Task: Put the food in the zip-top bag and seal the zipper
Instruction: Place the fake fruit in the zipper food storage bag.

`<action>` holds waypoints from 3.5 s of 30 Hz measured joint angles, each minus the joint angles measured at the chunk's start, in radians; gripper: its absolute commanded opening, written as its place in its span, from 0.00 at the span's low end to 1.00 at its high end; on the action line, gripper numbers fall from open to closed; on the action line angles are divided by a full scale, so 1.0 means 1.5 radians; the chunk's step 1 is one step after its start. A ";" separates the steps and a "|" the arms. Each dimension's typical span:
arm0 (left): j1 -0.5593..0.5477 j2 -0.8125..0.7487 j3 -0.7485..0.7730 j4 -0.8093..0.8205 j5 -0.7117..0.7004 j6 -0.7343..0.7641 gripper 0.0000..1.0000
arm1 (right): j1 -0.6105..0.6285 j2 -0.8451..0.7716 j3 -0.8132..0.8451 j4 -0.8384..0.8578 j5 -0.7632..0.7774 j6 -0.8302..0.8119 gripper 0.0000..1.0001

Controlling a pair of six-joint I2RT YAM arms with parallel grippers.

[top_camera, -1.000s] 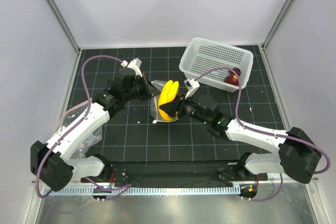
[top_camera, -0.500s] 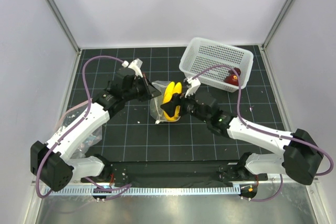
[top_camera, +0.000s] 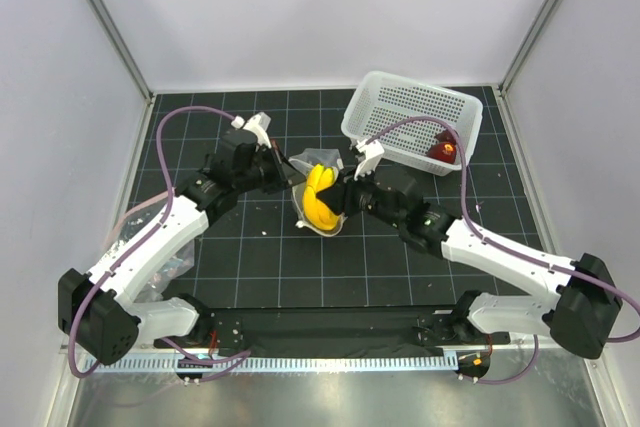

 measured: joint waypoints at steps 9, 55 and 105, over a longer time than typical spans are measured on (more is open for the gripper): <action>0.005 -0.001 0.000 -0.021 -0.015 0.017 0.00 | -0.002 0.053 0.061 -0.061 -0.043 -0.038 0.12; -0.084 0.033 0.093 -0.087 0.045 0.091 0.00 | -0.104 0.101 0.163 -0.240 -0.110 0.023 0.69; 0.001 -0.003 0.016 -0.024 0.088 0.027 0.00 | 0.155 0.153 0.138 -0.228 0.240 -0.199 0.77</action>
